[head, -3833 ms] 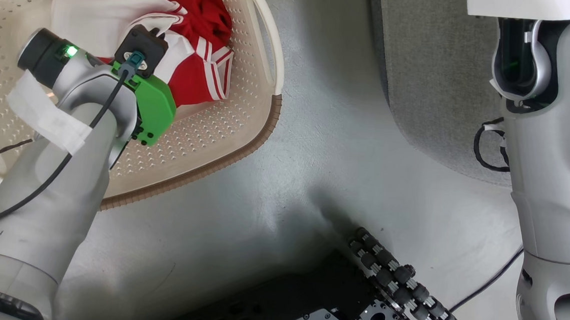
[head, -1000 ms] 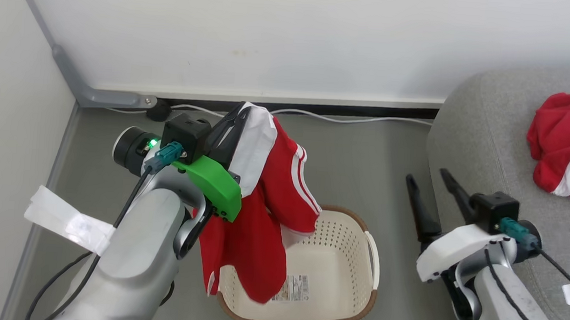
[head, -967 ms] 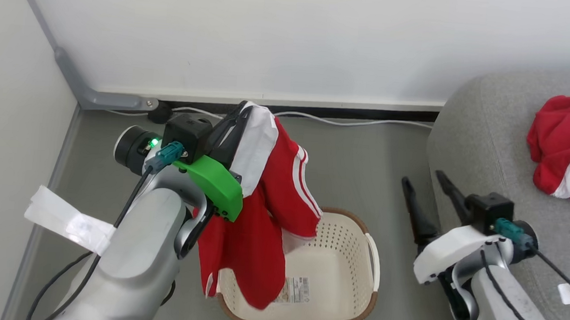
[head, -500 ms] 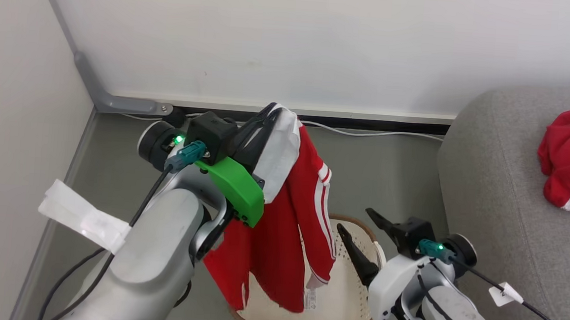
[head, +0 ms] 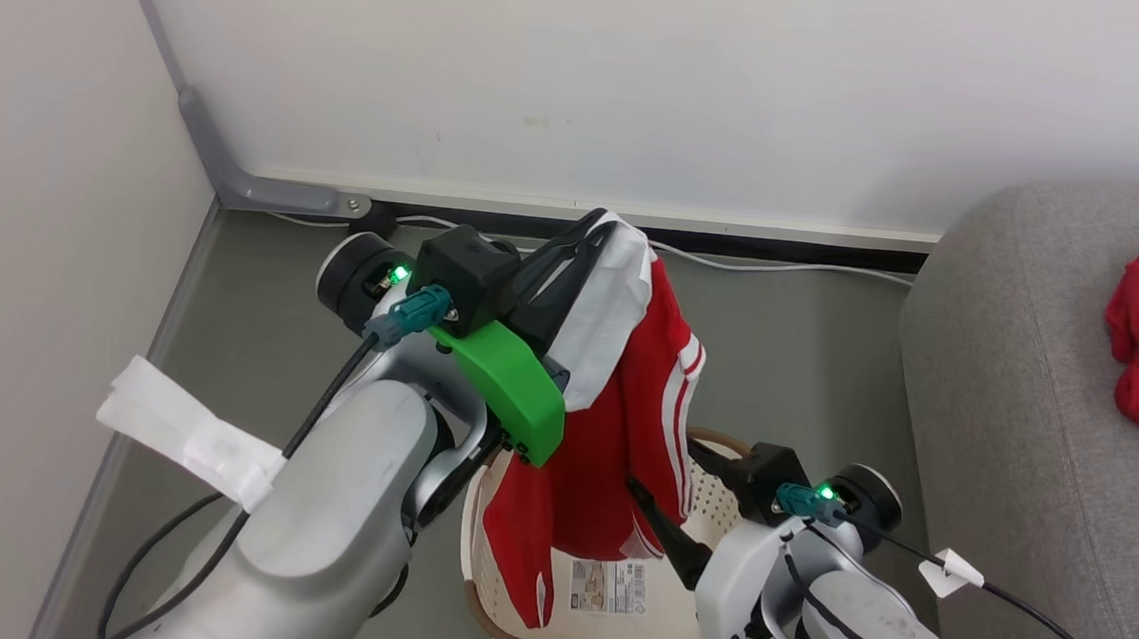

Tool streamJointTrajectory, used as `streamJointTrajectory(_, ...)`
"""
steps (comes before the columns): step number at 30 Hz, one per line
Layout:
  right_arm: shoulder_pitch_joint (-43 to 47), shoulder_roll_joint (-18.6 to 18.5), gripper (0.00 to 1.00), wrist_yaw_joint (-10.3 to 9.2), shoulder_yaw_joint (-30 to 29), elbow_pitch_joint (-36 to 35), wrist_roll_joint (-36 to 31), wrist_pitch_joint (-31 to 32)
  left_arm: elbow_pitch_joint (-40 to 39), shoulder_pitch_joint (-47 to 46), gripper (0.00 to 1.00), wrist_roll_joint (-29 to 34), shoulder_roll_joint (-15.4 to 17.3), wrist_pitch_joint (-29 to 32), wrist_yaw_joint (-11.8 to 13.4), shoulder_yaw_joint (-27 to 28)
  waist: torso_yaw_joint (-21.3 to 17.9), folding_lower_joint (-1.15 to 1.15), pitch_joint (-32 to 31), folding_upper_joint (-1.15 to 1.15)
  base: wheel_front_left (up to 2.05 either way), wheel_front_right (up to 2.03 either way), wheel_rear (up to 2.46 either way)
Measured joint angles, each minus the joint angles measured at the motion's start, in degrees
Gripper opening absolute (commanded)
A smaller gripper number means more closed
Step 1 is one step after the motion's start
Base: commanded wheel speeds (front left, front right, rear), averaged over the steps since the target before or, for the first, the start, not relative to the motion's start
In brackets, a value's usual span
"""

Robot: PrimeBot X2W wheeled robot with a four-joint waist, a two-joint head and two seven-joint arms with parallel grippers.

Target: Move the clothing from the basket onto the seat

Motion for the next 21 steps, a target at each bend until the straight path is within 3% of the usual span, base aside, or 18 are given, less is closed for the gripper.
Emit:
streamJointTrajectory(10, -4.0, 0.0, 0.99, 0.01, 3.0, 6.0, 1.0, 0.0, -3.7, -0.1, 0.0, -1.9, 0.0, 0.8, 0.1, -1.9, 1.8, 0.0, 0.7, 0.0, 0.0, 0.0, 0.0)
streamJointTrajectory(11, -4.3, 0.1, 0.79, 0.01, 3.3, 6.5, 1.4, 0.0, -3.9, -0.1, 0.0, -1.9, 0.0, 0.8, 0.1, -1.9, 1.8, 0.0, 0.8, 0.0, 0.0, 0.0, 0.0)
streamJointTrajectory(12, -4.5, 0.0, 0.46, 0.01, 3.5, 7.0, 1.9, 0.0, -4.1, -0.1, 0.0, -1.9, 0.0, 0.8, 0.1, -1.9, 1.9, 0.0, 0.8, 0.0, 0.0, 0.0, 0.0)
streamJointTrajectory(14, -5.1, 0.0, 0.31, 0.01, 3.9, 7.8, 2.9, 0.0, -4.5, -0.1, 0.0, -1.9, 0.0, 0.9, 0.2, -1.9, 2.0, 0.0, 0.9, 0.0, 0.0, 0.0, 0.0)
streamJointTrajectory(16, -5.3, 0.0, 0.0, 0.01, 4.4, 8.3, 3.7, 0.0, -4.9, -0.1, 0.0, -1.9, 0.0, 0.9, 0.3, -1.9, 2.0, 0.0, 0.9, 0.0, 0.0, 0.0, 0.0)
streamJointTrajectory(21, -5.7, 0.1, 0.0, 0.01, 5.4, 9.1, 5.7, -0.6, -4.9, 0.0, 0.0, -2.0, 0.0, 1.3, 1.6, -1.2, 1.9, 0.0, 1.0, 0.0, 0.0, 0.0, 0.0)
